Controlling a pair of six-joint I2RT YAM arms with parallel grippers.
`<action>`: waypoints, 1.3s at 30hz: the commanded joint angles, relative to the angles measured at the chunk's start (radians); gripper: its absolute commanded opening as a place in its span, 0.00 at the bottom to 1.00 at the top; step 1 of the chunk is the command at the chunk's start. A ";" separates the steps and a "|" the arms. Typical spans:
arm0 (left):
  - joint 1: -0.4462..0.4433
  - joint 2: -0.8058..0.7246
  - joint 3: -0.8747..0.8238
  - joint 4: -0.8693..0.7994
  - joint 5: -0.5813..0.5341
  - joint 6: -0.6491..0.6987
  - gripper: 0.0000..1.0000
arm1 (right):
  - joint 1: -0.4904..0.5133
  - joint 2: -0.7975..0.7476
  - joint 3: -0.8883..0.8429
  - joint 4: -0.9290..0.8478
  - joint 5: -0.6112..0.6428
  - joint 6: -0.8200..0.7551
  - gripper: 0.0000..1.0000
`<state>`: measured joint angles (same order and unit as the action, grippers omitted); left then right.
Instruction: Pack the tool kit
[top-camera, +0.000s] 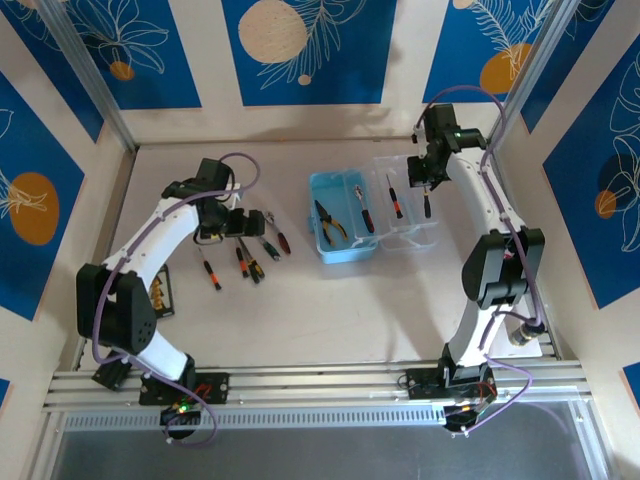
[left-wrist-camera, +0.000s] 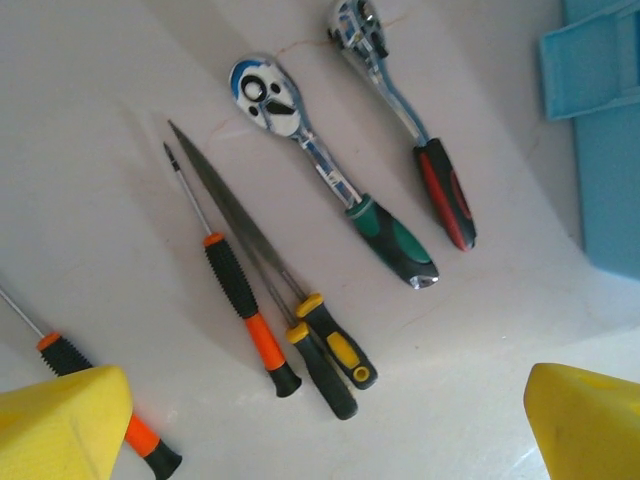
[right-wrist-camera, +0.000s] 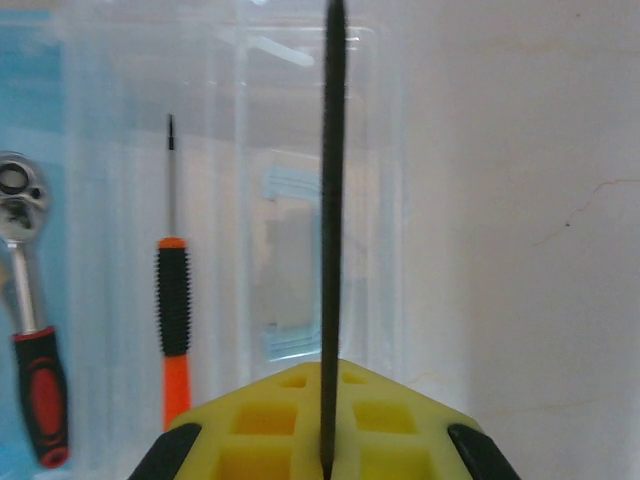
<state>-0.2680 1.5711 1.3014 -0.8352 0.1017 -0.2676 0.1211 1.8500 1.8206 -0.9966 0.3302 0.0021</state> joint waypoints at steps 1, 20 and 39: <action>0.013 -0.020 -0.019 -0.024 -0.022 0.013 1.00 | 0.014 0.018 0.051 -0.012 0.058 -0.055 0.00; 0.015 -0.006 -0.030 -0.021 -0.015 0.020 1.00 | 0.017 0.159 0.082 0.020 0.076 -0.080 0.17; 0.018 0.005 -0.100 0.010 -0.012 -0.020 1.00 | 0.092 -0.053 0.076 -0.056 -0.022 -0.016 0.99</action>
<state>-0.2626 1.5715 1.2289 -0.8299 0.0837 -0.2638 0.1757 1.8908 1.9083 -1.0214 0.3775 -0.0486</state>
